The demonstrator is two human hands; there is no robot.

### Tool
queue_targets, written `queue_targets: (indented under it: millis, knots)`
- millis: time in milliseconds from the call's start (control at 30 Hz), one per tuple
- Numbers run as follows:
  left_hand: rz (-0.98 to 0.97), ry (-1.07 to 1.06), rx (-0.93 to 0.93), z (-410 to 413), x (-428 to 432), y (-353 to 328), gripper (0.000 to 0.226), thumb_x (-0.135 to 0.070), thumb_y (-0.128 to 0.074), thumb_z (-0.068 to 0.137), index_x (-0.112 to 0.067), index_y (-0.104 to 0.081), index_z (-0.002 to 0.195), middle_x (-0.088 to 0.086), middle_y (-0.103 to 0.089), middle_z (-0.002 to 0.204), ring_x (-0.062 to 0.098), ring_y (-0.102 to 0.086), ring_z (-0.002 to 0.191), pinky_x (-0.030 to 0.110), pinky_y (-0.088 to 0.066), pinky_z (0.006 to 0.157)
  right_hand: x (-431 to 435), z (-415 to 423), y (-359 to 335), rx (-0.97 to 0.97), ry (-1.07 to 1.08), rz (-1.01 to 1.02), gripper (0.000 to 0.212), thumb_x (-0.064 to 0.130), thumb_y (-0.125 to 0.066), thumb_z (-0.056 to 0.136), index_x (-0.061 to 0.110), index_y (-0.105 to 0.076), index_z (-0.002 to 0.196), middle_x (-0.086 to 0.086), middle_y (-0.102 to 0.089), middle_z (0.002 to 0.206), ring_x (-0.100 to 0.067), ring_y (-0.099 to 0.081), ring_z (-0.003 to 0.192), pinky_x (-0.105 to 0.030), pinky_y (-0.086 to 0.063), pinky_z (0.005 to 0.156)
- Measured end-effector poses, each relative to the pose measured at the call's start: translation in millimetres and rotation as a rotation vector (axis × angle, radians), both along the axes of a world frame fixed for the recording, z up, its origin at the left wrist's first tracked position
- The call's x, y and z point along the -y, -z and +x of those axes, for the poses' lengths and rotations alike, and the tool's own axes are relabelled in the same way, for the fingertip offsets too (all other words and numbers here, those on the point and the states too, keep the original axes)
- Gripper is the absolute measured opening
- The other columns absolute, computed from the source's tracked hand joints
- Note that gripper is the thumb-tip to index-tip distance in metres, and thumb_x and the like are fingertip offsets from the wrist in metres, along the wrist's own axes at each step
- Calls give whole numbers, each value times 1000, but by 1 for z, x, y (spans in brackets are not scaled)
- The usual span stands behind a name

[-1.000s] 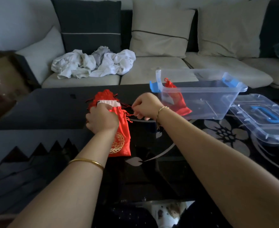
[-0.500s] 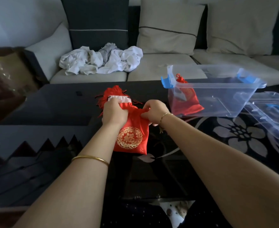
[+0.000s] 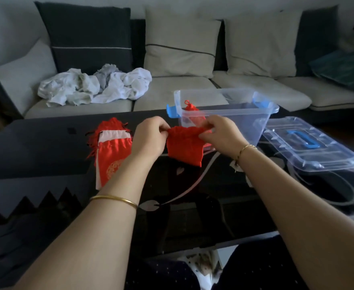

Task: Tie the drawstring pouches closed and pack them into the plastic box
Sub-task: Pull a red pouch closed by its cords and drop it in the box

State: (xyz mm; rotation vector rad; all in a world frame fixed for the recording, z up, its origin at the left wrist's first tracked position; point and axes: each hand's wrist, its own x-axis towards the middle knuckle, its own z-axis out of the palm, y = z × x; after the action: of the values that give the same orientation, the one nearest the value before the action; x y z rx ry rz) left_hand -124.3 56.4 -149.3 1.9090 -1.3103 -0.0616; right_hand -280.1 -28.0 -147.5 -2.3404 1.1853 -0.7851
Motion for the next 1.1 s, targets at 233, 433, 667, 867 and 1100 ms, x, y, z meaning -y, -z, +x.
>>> queue_targets:
  millis: [233, 433, 667, 867, 1100]
  knots:
    - [1, -16, 2, 0, 2, 3, 13, -7, -58, 88, -11, -70, 91, 2, -69, 96, 14, -59, 85, 23, -41, 73, 9, -16, 14, -10, 19, 69, 9, 9, -62, 85, 7, -70, 88, -6, -70, 82, -17, -64, 73, -30, -52, 76]
    - [71, -41, 91, 4, -2, 0, 19, -8, -56, 90, -14, -72, 98, 4, -70, 102, 22, -63, 95, 35, -51, 84, 11, -17, 15, -79, 38, 36, 12, 10, -59, 88, 4, -68, 86, -11, -69, 85, -20, -65, 78, -36, -52, 81]
    - [267, -124, 178, 9, -11, -9, 21, -12, -50, 94, -19, -63, 79, 10, -60, 79, 27, -57, 71, 33, -41, 62, 15, -20, 14, -163, 114, -26, 16, 13, -49, 91, 1, -58, 84, -15, -65, 85, -30, -64, 76, -47, -54, 76]
    - [153, -105, -157, 20, -14, -3, 20, -18, -58, 92, -3, -66, 81, 8, -60, 73, 18, -52, 61, 26, -39, 55, 5, -24, 9, 449, 74, 617, 28, 21, -44, 98, 11, -53, 74, -6, -58, 69, -13, -55, 56, -22, -42, 53]
    - [99, -60, -1332, 23, -9, -7, 46, -21, -41, 94, -16, -53, 50, -7, -41, 42, 5, -34, 32, 11, -23, 27, 17, -14, 10, 999, 121, 1186, 35, 30, -42, 98, 19, -47, 65, 8, -37, 43, -3, -34, 36, -13, -26, 42]
